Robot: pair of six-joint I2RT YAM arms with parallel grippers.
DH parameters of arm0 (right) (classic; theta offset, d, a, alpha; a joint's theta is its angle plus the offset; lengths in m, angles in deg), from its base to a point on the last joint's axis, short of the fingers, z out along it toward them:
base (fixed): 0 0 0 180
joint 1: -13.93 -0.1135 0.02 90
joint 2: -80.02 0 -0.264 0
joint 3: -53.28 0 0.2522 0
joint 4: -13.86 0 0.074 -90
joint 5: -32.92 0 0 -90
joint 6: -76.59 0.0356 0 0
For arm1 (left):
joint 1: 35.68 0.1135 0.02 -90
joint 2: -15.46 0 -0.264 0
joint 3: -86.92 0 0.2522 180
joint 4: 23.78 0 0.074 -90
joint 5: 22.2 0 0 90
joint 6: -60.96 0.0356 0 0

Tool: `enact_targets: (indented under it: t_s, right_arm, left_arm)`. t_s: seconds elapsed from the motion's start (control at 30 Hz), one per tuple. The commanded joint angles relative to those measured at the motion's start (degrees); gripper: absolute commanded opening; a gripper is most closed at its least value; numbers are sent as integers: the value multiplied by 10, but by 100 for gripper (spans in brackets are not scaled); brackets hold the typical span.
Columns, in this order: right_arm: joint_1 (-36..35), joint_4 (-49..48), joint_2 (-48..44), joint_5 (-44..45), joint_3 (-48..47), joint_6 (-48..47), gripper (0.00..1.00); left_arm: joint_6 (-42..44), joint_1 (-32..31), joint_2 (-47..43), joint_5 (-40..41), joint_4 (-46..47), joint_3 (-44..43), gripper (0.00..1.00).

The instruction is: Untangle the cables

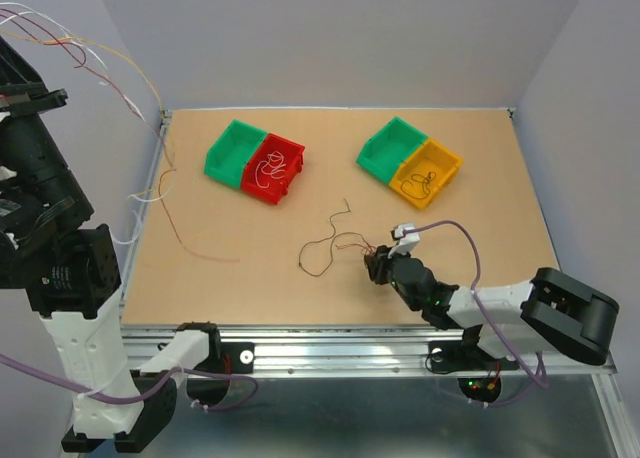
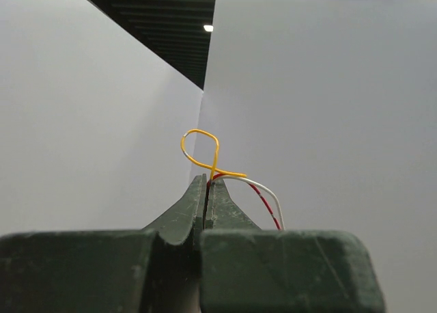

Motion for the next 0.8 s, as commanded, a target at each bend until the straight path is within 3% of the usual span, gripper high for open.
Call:
enact_targets:
  t_s: [0.0,0.03,0.17,0.2,0.4,0.6,0.77]
  right_arm:
    - [0,66,-58,91,5,42,36]
    - [0,84,-71,106,3,50,36]
    - [0,119,-145,100,14,48,86]
    - [0,116,-171,89,16,38,89]
    - [0,103,-259,-27,12,-79,95]
    - [0,104,-312,-93,-9,-116,95]
    - [0,115,-324,-107,-32,-125,95]
  left_arm:
    - [23,3,-6,26,62,8,0]
    - [23,3,-8,29,64,11,0]
    - [21,3,-25,-30,64,44,0]
    - [19,3,-32,-82,64,71,0]
    - [-19,3,-86,-286,39,168,0]
    - [-64,3,-122,-469,17,275,0]
    - [-52,3,-126,-534,-20,340,0]
